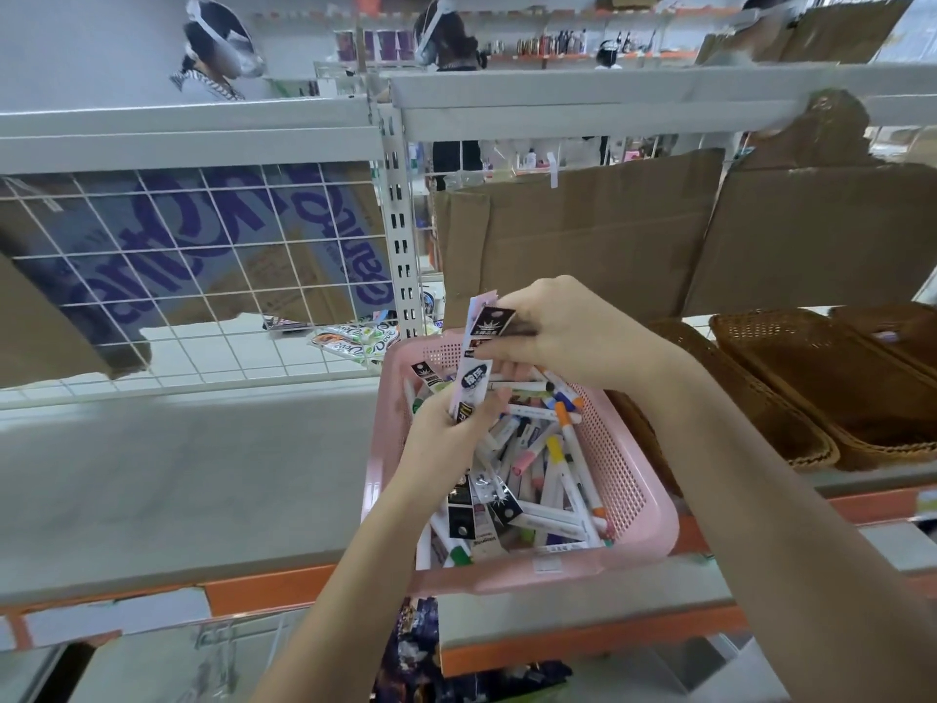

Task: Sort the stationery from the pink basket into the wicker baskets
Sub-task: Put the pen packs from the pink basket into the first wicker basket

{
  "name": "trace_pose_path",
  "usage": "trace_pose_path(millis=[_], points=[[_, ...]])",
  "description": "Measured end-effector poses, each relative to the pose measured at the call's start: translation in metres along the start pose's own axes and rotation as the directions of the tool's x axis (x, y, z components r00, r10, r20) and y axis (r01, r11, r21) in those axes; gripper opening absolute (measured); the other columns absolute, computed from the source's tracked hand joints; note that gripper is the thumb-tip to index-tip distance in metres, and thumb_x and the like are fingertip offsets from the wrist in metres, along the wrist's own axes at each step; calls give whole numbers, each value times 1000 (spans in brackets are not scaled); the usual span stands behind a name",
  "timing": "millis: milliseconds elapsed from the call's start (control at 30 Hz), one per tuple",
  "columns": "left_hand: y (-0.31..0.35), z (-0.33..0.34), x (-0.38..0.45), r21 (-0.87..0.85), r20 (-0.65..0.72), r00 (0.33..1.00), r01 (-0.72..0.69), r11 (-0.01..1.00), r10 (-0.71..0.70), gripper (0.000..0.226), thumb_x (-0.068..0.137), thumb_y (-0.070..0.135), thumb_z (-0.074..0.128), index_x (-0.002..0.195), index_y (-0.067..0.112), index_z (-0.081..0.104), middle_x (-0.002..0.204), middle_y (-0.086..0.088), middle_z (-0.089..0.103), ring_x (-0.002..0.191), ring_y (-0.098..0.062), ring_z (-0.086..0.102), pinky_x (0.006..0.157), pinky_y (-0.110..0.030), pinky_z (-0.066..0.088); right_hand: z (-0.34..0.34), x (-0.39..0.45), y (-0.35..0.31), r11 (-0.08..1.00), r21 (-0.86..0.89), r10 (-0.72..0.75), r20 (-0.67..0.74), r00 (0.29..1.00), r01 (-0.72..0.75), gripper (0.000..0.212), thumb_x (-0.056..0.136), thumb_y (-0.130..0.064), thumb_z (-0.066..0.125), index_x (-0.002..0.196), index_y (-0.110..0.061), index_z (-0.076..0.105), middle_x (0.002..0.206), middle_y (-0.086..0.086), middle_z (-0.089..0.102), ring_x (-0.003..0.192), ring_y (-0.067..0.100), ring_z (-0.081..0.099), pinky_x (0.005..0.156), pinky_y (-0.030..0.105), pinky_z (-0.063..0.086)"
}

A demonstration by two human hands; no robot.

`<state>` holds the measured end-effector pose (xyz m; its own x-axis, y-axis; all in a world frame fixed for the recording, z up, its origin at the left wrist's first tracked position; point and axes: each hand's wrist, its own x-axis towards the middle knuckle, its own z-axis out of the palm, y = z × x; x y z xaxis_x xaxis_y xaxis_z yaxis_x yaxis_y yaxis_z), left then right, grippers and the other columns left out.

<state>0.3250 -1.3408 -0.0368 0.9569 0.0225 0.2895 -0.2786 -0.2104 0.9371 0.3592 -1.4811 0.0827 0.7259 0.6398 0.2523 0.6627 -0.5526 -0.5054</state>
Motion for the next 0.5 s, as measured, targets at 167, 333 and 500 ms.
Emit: trace_pose_path(millis=[167, 333, 500], points=[[-5, 0, 4, 36, -36, 996, 89, 995, -87, 50, 90, 52, 48, 47, 26, 43, 46, 6, 47, 46, -12, 47, 52, -17, 42, 9, 4, 3, 987, -158, 31, -51, 998, -39, 17, 88, -26, 65, 89, -10, 70, 76, -5, 65, 67, 6, 59, 64, 14, 45], [-6, -5, 5, 52, -97, 989, 119, 992, -114, 54, 89, 55, 49, 45, 28, 35, 41, 10, 29, 38, -6, 24, 40, -15, 23, 32, -10, 32, 953, -249, 185, 37, 982, -170, 14, 89, -26, 64, 95, -18, 73, 94, -4, 71, 82, 7, 63, 81, 28, 54], [-11, -7, 6, 18, -132, 985, 110, 994, -107, 50, 93, 51, 49, 52, 23, 52, 42, 12, 28, 39, -4, 26, 42, -14, 24, 90, -31, 58, 899, -283, 423, 363, 830, -335, 27, 90, -34, 61, 99, -10, 69, 95, 7, 70, 75, 14, 63, 75, 28, 55]])
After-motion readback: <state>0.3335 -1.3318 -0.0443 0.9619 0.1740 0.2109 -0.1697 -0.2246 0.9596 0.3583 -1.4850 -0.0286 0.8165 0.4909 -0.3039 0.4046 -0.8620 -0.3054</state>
